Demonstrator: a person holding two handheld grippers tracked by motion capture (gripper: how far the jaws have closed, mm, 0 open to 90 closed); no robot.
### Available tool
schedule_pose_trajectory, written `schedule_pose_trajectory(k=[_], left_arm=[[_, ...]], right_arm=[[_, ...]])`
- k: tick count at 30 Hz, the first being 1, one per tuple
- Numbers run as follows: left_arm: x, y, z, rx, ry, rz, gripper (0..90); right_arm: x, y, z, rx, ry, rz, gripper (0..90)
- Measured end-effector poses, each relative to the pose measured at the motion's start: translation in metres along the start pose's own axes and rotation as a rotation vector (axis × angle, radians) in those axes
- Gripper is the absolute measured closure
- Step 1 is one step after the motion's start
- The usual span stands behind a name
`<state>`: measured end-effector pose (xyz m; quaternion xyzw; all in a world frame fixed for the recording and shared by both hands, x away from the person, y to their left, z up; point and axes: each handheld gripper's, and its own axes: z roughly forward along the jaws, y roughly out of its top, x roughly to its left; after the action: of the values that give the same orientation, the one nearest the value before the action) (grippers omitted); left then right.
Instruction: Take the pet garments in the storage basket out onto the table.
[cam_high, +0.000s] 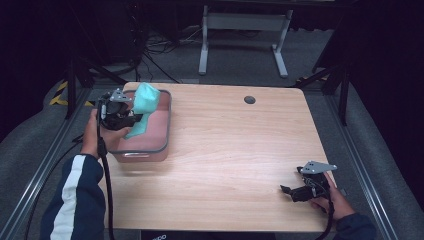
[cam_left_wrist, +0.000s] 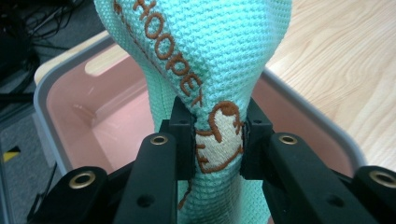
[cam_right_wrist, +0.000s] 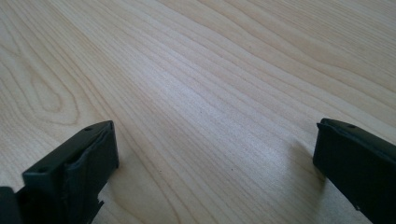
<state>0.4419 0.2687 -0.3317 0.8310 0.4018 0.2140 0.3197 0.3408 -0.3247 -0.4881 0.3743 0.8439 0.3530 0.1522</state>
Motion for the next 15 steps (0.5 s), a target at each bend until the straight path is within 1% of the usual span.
schedule_pose_trajectory(k=[1, 2, 3, 4, 5, 6, 8, 9, 11, 12, 13, 14, 15], left_arm=[[-0.001, 0.001, -0.001, -0.010, -0.004, 0.006, 72.3], [-0.003, 0.002, -0.003, -0.012, -0.007, 0.006, 72.3], [-0.005, 0.003, -0.005, -0.012, -0.009, 0.017, 72.3], [-0.007, 0.004, -0.006, -0.019, -0.011, 0.011, 72.3], [-0.008, 0.006, -0.007, -0.028, -0.006, 0.030, 72.3], [-0.008, 0.006, -0.007, -0.028, -0.006, 0.030, 72.4], [-0.012, 0.008, -0.010, -0.038, -0.016, 0.034, 72.4], [-0.013, 0.009, -0.011, -0.043, -0.019, 0.046, 72.4], [-0.017, 0.011, -0.013, -0.052, -0.031, 0.048, 72.4], [-0.020, 0.013, -0.014, -0.059, -0.037, 0.057, 72.4], [-0.022, 0.014, -0.014, -0.066, -0.043, 0.052, 72.4], [-0.026, 0.017, -0.014, -0.076, -0.050, 0.059, 72.4], [-0.028, 0.019, -0.015, -0.079, -0.053, 0.075, 72.4]], right_arm=[[0.000, 0.000, 0.000, 0.001, -0.001, -0.002, 0.4], [0.000, 0.000, 0.000, 0.000, 0.001, 0.002, 0.4], [0.000, 0.000, 0.000, 0.000, 0.001, 0.001, 0.4], [0.000, 0.000, 0.000, -0.001, 0.001, 0.002, 0.5], [0.000, 0.000, 0.000, 0.000, 0.000, -0.001, 0.4], [0.000, 0.000, 0.000, 0.001, -0.001, -0.002, 0.4], [0.000, 0.000, 0.000, -0.001, 0.001, 0.001, 0.4], [0.000, 0.000, 0.000, 0.001, -0.001, -0.002, 0.5], [0.000, 0.000, 0.000, 0.000, 0.000, 0.000, 0.4], [0.000, 0.000, 0.000, -0.001, 0.001, 0.002, 0.4], [0.000, 0.000, 0.000, 0.000, -0.001, 0.000, 0.4], [0.000, 0.000, 0.000, -0.001, 0.000, 0.002, 0.4], [0.000, 0.000, 0.000, 0.000, -0.001, 0.000, 0.4]])
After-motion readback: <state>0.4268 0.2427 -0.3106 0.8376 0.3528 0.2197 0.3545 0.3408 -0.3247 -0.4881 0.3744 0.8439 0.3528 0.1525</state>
